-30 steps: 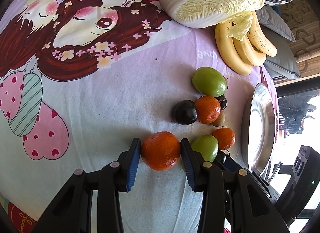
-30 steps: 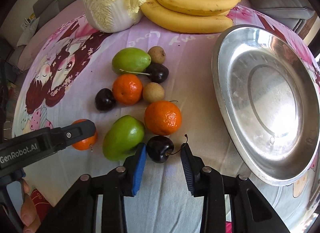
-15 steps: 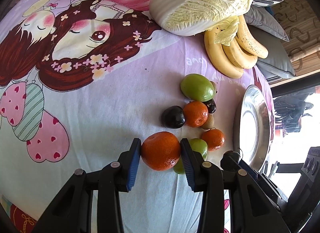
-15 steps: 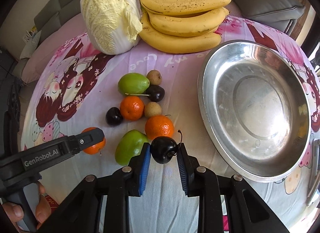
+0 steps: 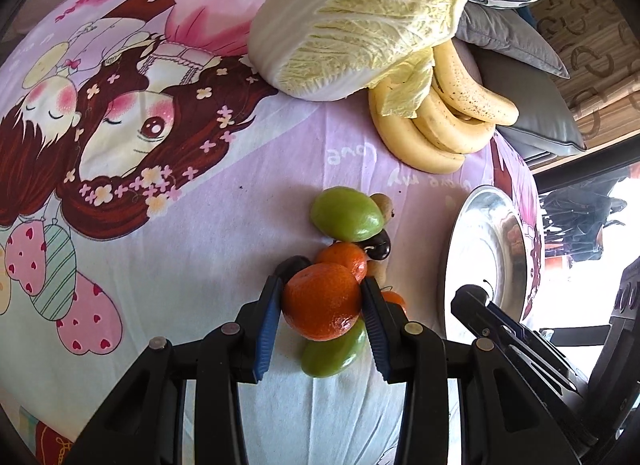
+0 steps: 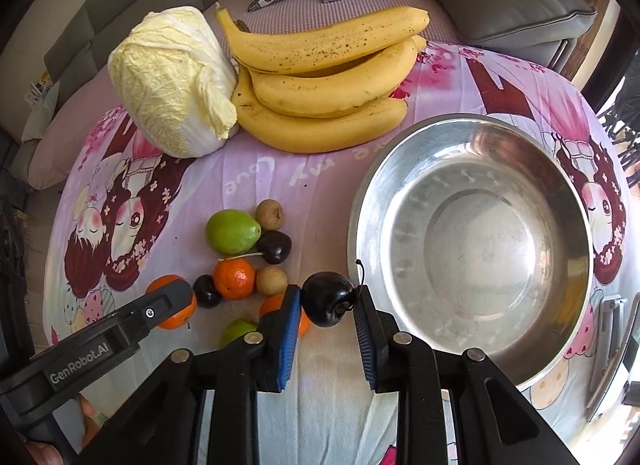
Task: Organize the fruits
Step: 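Carry both fruits over the steel bowl and open both tools to drop them, then move both open tools back to the fruit cluster, then grasp a green mango with the left tool while the right tool grasps a kiwi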
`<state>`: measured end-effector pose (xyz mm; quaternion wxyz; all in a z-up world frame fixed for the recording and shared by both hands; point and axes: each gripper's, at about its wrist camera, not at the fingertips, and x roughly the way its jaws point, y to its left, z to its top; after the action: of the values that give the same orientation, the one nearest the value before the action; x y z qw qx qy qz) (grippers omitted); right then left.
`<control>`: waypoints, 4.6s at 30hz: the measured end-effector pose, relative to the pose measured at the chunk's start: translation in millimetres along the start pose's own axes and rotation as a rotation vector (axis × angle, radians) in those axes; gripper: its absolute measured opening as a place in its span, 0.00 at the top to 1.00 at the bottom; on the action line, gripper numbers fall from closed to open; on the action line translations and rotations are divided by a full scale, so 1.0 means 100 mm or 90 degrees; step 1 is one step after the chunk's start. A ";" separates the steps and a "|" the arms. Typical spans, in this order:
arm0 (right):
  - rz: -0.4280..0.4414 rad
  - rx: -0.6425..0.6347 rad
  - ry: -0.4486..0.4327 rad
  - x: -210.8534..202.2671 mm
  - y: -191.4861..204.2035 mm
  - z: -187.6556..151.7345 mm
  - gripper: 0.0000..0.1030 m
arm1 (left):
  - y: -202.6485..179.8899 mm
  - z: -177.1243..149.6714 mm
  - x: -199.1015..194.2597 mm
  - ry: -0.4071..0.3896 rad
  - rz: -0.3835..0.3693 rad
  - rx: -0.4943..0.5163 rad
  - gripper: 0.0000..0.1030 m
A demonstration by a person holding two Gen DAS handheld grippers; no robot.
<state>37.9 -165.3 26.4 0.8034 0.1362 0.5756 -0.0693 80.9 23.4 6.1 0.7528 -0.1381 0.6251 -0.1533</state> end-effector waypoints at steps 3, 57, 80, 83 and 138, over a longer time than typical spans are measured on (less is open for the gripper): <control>-0.024 0.025 -0.001 0.01 -0.21 0.10 0.72 | -0.22 0.08 0.05 0.010 0.003 0.015 0.60; -0.016 0.078 0.033 0.26 -0.75 0.13 0.28 | 0.01 0.22 -0.30 -0.058 0.111 -0.007 0.28; 0.030 -0.038 0.029 0.39 0.28 0.10 0.28 | 0.68 0.23 -0.40 -0.109 0.120 -0.103 0.16; 0.025 -0.036 0.026 0.41 0.27 0.13 0.27 | 0.66 0.27 -0.35 -0.109 0.103 -0.095 0.16; -0.021 -0.082 0.006 0.69 0.30 0.26 0.47 | 0.23 0.44 0.55 0.052 -0.108 -0.100 0.54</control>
<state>92.2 -141.1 -26.4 0.8063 0.0749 0.5850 -0.0444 135.1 22.7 -44.3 0.6980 -0.2429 0.6513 -0.1723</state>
